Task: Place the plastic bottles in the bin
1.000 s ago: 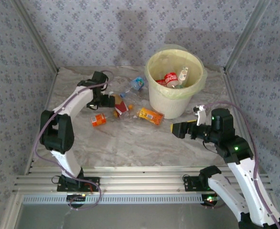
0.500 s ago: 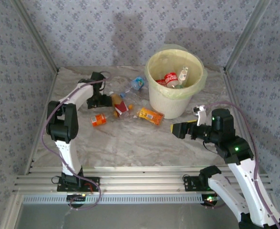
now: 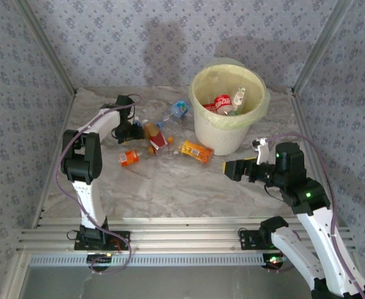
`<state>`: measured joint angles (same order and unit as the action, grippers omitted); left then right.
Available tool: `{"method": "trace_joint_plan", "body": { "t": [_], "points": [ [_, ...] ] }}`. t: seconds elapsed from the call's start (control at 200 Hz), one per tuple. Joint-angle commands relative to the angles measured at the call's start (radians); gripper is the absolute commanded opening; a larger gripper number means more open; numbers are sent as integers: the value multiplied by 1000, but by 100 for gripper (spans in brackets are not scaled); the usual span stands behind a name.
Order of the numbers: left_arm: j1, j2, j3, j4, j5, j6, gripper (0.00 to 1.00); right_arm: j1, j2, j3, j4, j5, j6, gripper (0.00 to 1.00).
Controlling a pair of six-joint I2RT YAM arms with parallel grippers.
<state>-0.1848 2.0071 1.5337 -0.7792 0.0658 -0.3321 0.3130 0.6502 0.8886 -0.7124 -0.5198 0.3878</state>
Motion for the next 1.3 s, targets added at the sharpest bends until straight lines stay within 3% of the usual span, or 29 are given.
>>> {"method": "trace_joint_plan", "body": {
  "t": [0.0, 0.23, 0.435, 0.62, 0.924, 1.299],
  "points": [
    [13, -73, -13, 3, 8, -3, 60, 9, -9, -19, 14, 8, 29, 98],
    [11, -221, -52, 8, 28, 2, 59, 11, -5, -60, 142, 14, 112, 98],
    [-19, -402, -148, 9, 154, 11, 60, 12, 57, -71, 302, 30, 290, 98],
    [-114, -599, -248, 66, 326, 25, 61, 45, 156, -36, 473, -22, 382, 98],
    [-311, -762, -345, 227, 557, -59, 61, 175, 345, 98, 612, 42, 396, 100],
    [-457, -830, -412, 422, 598, -189, 62, 309, 514, 215, 655, 105, 370, 100]
  ]
}}
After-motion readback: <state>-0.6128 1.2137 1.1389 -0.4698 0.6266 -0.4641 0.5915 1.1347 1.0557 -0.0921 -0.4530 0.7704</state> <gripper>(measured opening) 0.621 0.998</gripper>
